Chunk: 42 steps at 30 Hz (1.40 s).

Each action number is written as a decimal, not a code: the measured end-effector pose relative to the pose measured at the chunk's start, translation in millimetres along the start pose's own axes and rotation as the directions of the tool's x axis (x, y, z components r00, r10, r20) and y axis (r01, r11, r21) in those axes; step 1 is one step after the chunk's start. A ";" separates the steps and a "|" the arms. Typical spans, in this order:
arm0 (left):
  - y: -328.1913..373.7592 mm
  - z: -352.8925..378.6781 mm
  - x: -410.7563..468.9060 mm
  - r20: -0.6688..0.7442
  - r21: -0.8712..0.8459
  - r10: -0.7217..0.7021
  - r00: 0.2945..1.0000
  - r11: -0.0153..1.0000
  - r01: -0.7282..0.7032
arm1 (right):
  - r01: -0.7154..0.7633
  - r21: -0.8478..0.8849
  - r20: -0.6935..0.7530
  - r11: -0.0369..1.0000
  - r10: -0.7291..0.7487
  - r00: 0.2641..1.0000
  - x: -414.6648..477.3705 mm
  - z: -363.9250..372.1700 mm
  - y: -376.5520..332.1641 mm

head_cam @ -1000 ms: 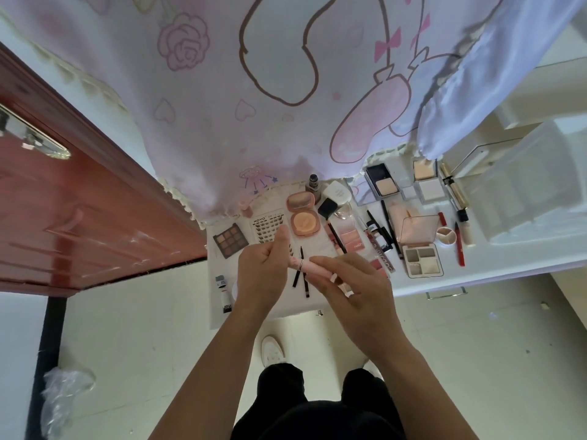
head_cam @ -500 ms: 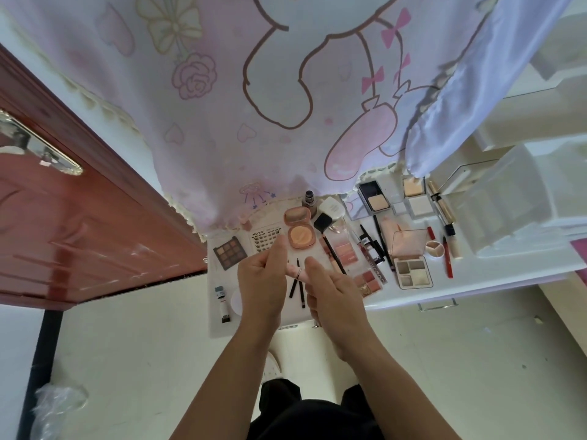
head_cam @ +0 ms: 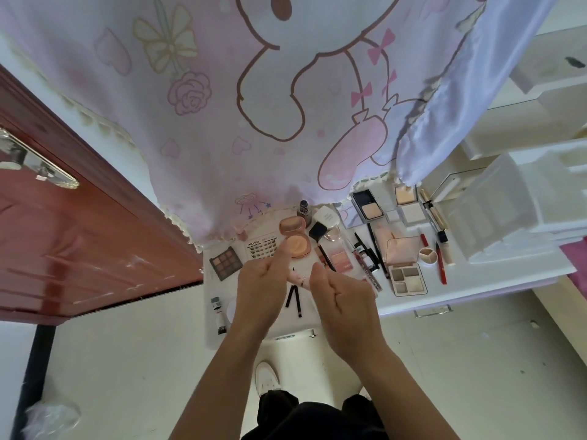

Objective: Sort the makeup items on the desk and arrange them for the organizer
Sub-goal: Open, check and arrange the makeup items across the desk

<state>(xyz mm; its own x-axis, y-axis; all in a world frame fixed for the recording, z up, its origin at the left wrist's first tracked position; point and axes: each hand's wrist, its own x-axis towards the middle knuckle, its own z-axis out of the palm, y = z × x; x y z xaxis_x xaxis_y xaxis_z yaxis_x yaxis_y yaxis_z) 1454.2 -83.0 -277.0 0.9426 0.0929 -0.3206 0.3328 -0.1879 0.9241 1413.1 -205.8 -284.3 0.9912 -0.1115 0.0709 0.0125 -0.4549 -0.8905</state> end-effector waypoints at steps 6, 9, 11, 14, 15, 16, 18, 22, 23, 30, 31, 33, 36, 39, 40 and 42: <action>6.1 -23.9 -2.0 0.353 -0.362 0.167 0.921 0.932 -0.030 | -0.560 0.442 0.282 0.700 0.484 0.828 7.0 -14.1 -6.7; 7.9 -18.3 -2.6 0.259 -0.413 0.178 0.949 0.909 -0.057 | -0.563 0.460 0.286 0.687 0.485 0.826 5.5 -11.8 -8.0; 14.2 -10.7 -4.2 0.156 -0.388 0.116 0.981 0.920 -0.046 | -0.507 0.419 0.237 0.754 0.448 0.862 5.2 -9.7 -6.9; 14.6 -3.4 -2.9 0.027 -0.305 0.019 0.999 0.952 -0.010 | -0.494 0.399 0.209 0.773 0.447 0.870 5.5 -12.0 -9.7; 14.2 -3.4 -3.7 0.066 -0.314 0.021 0.998 0.949 0.001 | -0.518 0.426 0.224 0.742 0.468 0.855 5.3 -13.6 -11.3; 14.5 -4.6 -5.0 0.144 -0.355 0.036 0.989 0.935 0.018 | -0.547 0.457 0.245 0.701 0.491 0.836 5.5 -15.6 -13.0; 11.9 -9.1 -6.8 0.299 -0.441 0.067 0.952 0.894 0.076 | -0.589 0.502 0.287 0.633 0.521 0.804 5.9 -18.5 -16.1; 10.5 -7.2 -7.1 0.263 -0.473 0.067 0.962 0.879 0.068 | -0.544 0.491 0.248 0.680 0.490 0.836 5.7 -14.5 -15.5; 12.6 -4.9 -6.9 0.220 -0.480 0.035 0.975 0.874 0.077 | -0.463 0.441 0.177 0.769 0.431 0.885 5.0 -12.2 -13.6; 17.0 0.1 -7.2 0.140 -0.499 -0.046 0.989 0.860 0.111 | -0.294 0.329 0.053 0.897 0.293 0.955 3.1 -9.5 -15.5; 15.9 -2.5 -7.6 0.205 -0.508 0.006 0.979 0.855 0.102 | -0.349 0.370 0.087 0.861 0.342 0.936 3.2 -10.1 -15.0; 12.3 -8.0 -8.8 0.299 -0.523 0.076 0.951 0.847 0.097 | -0.418 0.421 0.142 0.805 0.396 0.907 3.5 -11.2 -13.0; 14.2 -8.9 -7.9 0.213 -0.514 0.032 0.976 0.854 0.085 | -0.377 0.423 0.129 0.824 0.357 0.925 2.4 -12.3 -12.4; 19.3 -13.8 3.2 0.028 -0.534 -0.139 0.990 0.835 0.132 | -0.181 0.295 -0.002 0.938 0.190 0.982 0.4 -16.9 -10.0; 18.2 -17.3 7.6 0.008 -0.544 -0.172 0.985 0.826 0.148 | -0.144 0.263 -0.021 0.954 0.155 0.988 0.3 -19.7 -11.0; 17.5 -20.1 10.1 0.043 -0.562 -0.186 0.982 0.808 0.178 | -0.119 0.222 -0.025 0.968 0.128 0.992 2.2 -23.4 -11.5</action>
<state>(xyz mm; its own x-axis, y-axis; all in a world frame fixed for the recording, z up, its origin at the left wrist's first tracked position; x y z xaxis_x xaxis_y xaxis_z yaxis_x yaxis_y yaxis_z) 1469.0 -65.6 -259.9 0.8643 0.0840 -0.4959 0.4225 0.4138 0.8064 1412.0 -221.5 -263.4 0.9812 -0.1905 -0.0323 -0.0768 -0.2309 -0.9699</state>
